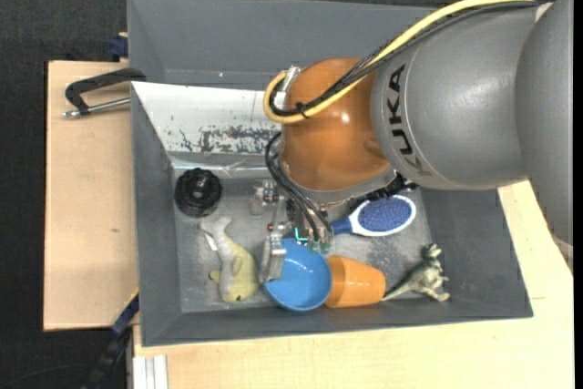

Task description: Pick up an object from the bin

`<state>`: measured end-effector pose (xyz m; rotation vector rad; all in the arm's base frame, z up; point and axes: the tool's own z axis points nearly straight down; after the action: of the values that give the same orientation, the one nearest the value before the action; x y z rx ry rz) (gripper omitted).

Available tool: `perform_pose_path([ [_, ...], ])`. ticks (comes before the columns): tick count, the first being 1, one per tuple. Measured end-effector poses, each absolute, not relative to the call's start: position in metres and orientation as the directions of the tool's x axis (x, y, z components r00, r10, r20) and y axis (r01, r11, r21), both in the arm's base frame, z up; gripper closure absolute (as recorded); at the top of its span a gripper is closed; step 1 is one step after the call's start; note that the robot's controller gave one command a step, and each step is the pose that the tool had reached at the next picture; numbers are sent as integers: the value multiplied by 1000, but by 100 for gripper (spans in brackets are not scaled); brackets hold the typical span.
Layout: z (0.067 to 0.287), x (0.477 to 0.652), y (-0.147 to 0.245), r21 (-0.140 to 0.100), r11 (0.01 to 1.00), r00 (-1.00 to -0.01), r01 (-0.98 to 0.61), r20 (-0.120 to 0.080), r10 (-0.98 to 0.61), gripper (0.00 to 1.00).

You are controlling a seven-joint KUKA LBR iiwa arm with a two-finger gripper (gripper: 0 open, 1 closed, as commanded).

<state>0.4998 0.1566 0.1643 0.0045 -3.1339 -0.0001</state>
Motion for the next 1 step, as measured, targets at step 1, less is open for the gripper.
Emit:
perform_pose_path([
  [1, 221, 536, 229, 7, 997, -997, -82, -14, -82, 0],
])
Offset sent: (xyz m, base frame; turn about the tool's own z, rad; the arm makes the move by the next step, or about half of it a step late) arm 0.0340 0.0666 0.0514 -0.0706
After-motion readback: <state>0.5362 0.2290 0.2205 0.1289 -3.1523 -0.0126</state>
